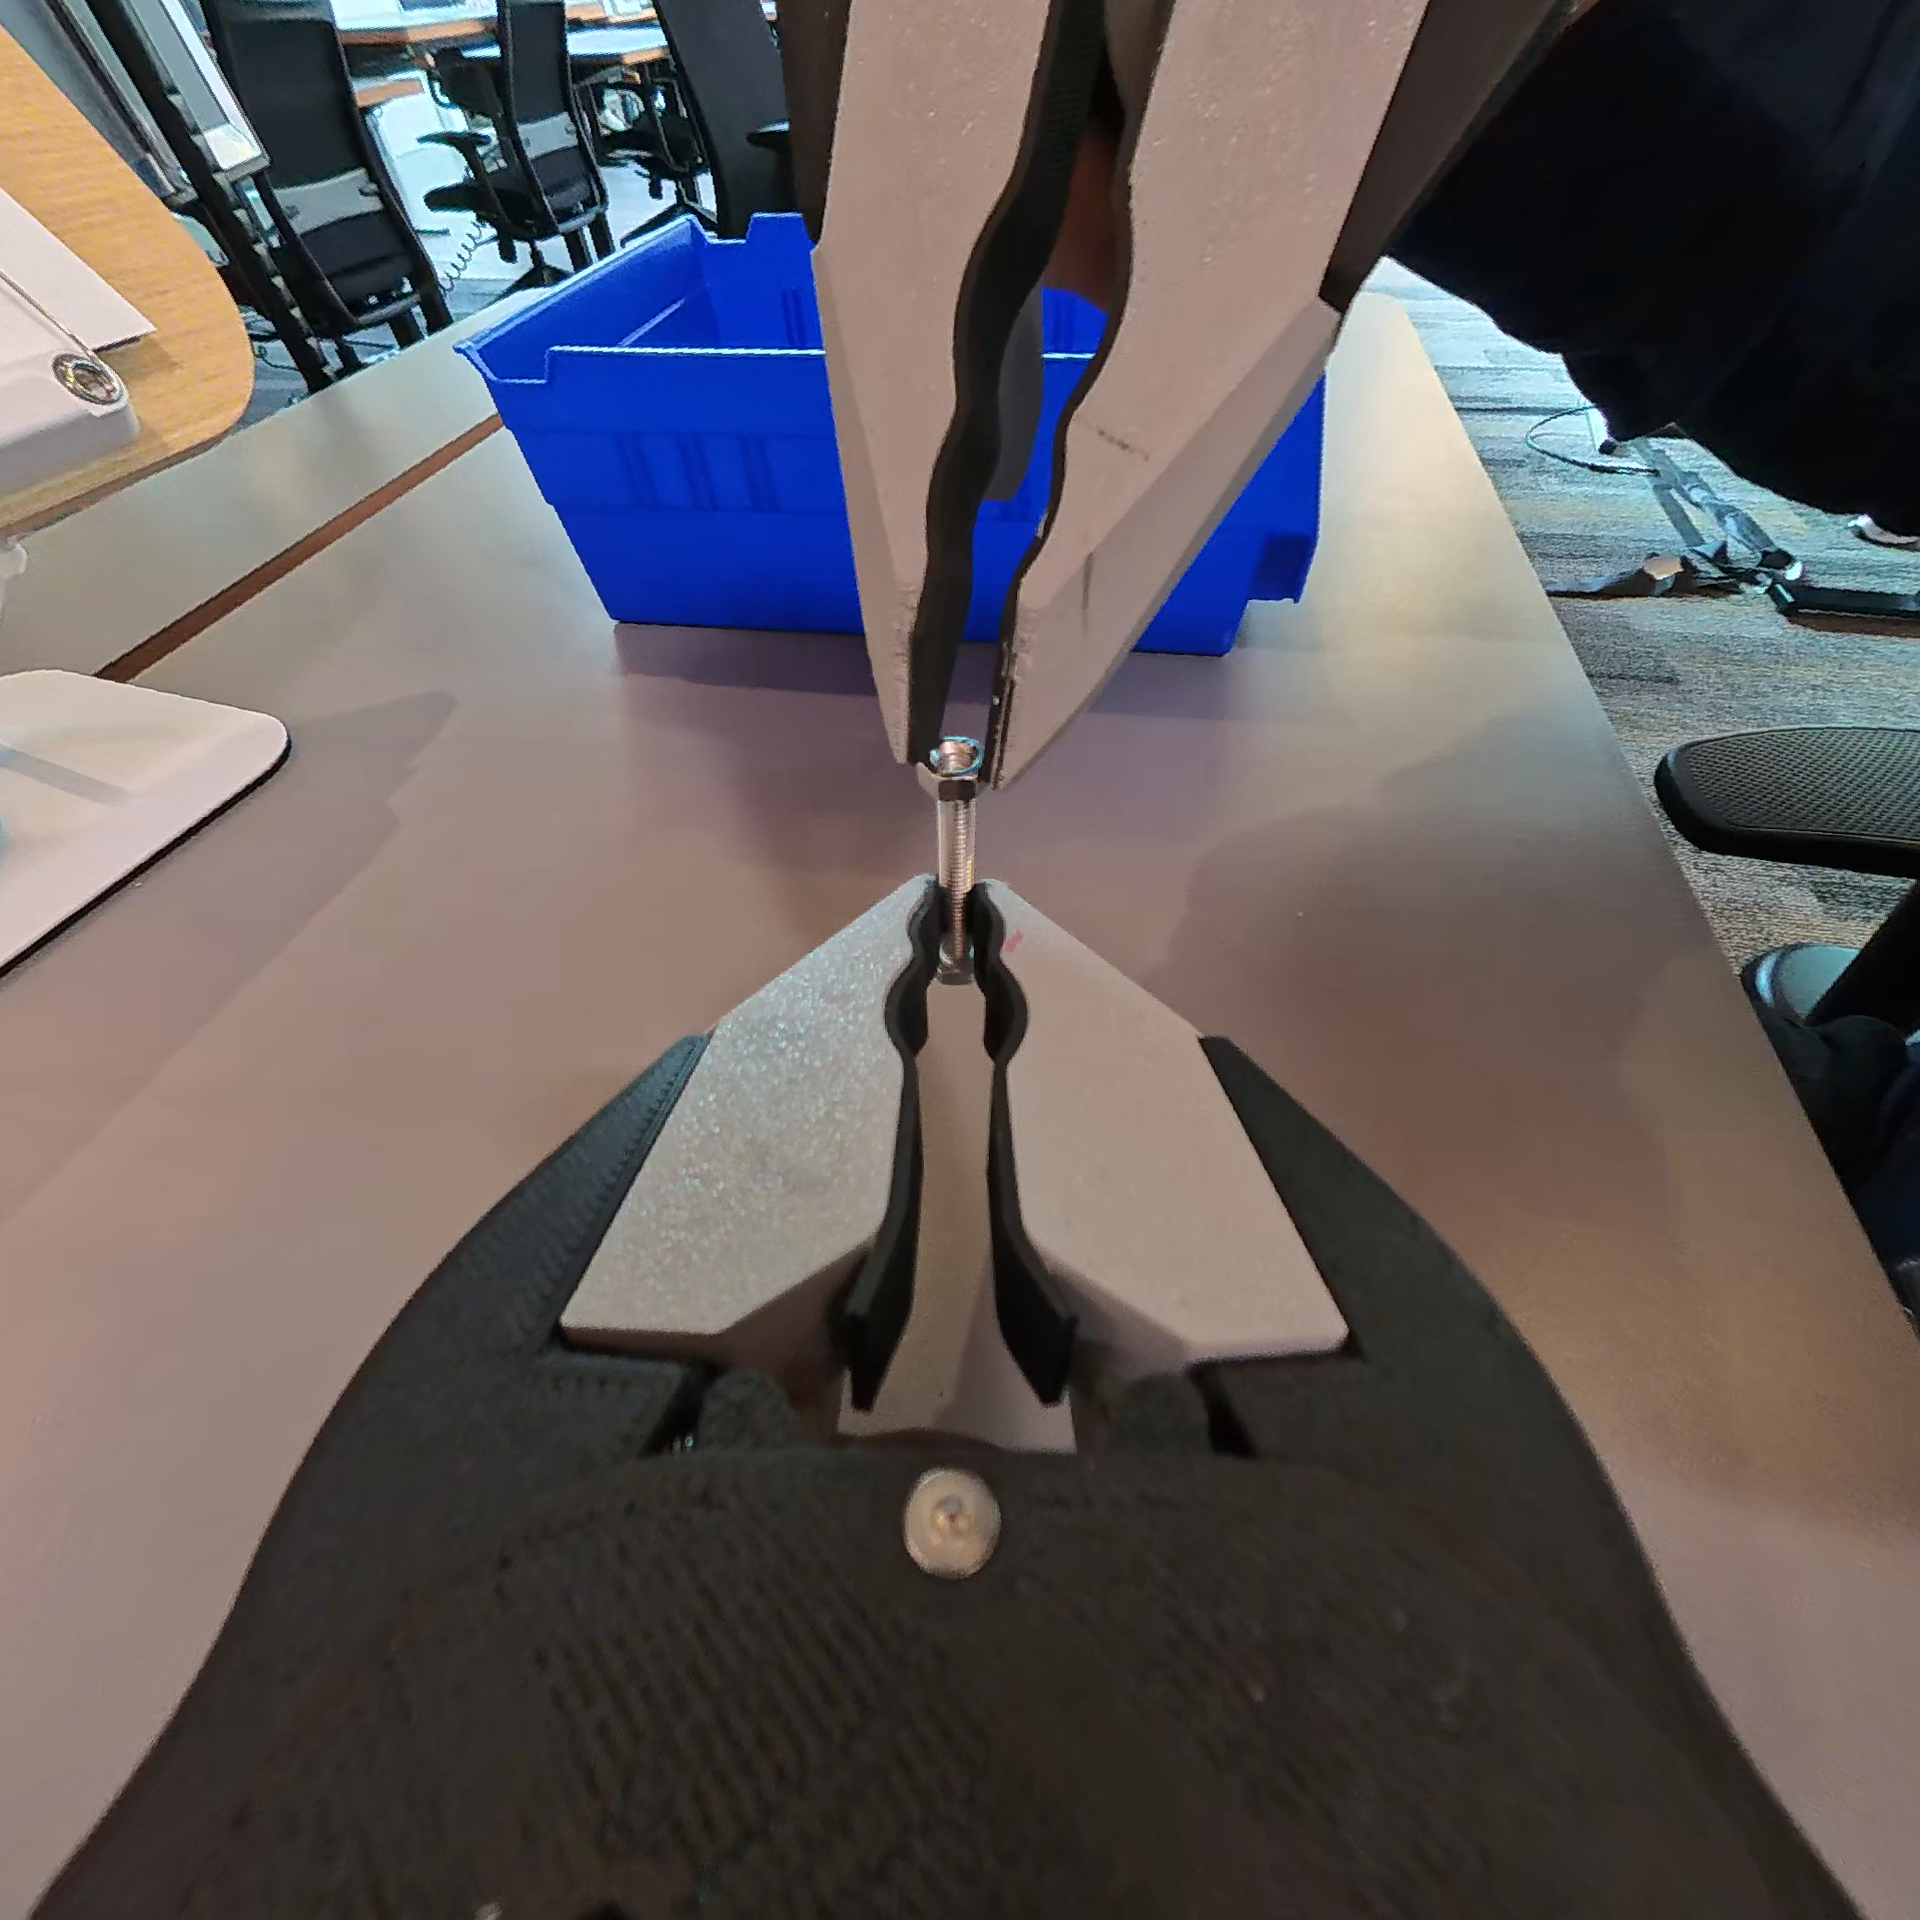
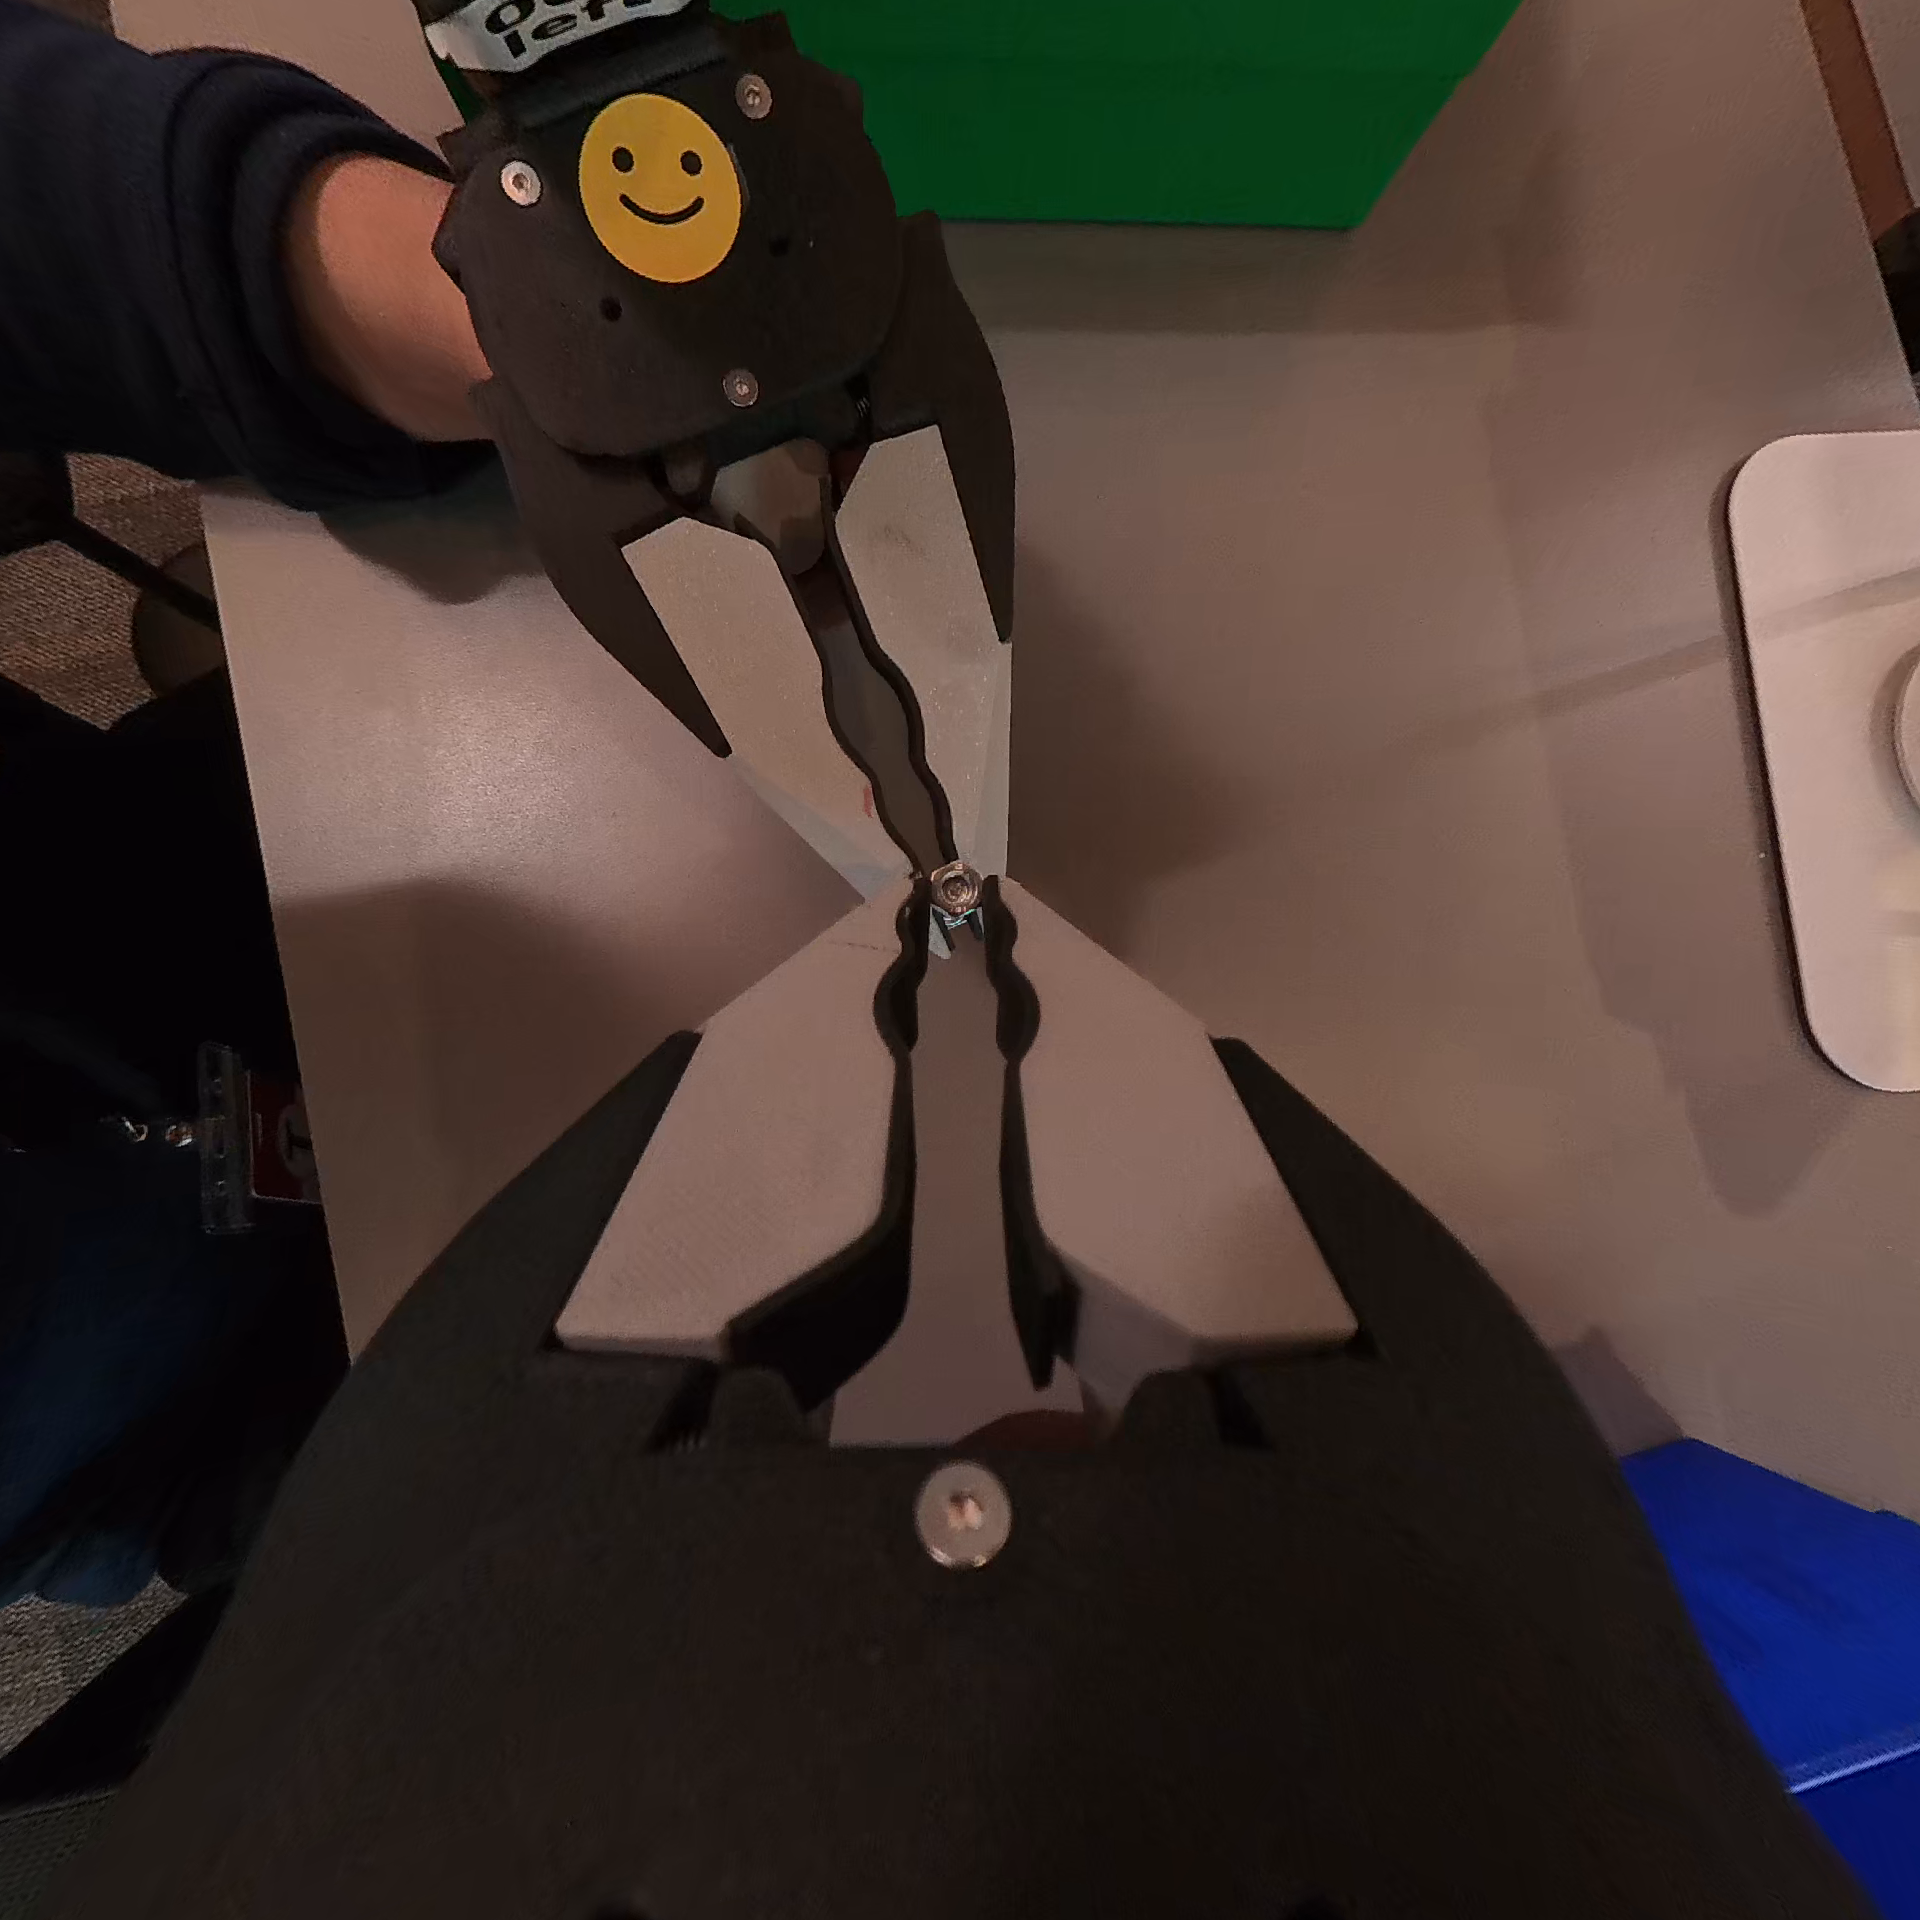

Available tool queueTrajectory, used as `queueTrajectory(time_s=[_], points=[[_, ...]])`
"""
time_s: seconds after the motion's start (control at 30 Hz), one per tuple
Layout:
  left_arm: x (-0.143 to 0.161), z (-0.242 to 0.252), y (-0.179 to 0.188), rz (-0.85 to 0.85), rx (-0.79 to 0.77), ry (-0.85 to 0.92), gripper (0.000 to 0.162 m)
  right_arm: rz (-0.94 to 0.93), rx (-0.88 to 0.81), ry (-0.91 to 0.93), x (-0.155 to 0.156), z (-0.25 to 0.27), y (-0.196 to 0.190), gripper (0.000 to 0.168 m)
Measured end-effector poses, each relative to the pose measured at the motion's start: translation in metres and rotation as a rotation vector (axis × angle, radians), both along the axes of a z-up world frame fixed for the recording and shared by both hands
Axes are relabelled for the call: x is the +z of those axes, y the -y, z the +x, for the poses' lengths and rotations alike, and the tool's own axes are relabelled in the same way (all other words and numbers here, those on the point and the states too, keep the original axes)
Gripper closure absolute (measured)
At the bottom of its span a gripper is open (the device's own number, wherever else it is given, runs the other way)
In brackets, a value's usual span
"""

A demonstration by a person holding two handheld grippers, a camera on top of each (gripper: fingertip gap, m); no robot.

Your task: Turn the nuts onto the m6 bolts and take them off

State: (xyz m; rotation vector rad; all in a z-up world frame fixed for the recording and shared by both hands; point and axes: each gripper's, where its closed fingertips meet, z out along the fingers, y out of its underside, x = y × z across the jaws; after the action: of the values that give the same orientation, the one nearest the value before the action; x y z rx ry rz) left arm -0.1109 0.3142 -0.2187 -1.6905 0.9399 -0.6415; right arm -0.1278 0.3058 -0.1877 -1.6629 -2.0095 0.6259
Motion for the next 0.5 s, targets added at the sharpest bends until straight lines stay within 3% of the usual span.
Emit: queueTrajectory(time_s=[0.5], points=[[0.0021,0.0,0.0002,0.002,0.0,0.011,0.159,-0.015,-0.002,-0.014,0.0022,-0.0007,0.0007,0.161]])
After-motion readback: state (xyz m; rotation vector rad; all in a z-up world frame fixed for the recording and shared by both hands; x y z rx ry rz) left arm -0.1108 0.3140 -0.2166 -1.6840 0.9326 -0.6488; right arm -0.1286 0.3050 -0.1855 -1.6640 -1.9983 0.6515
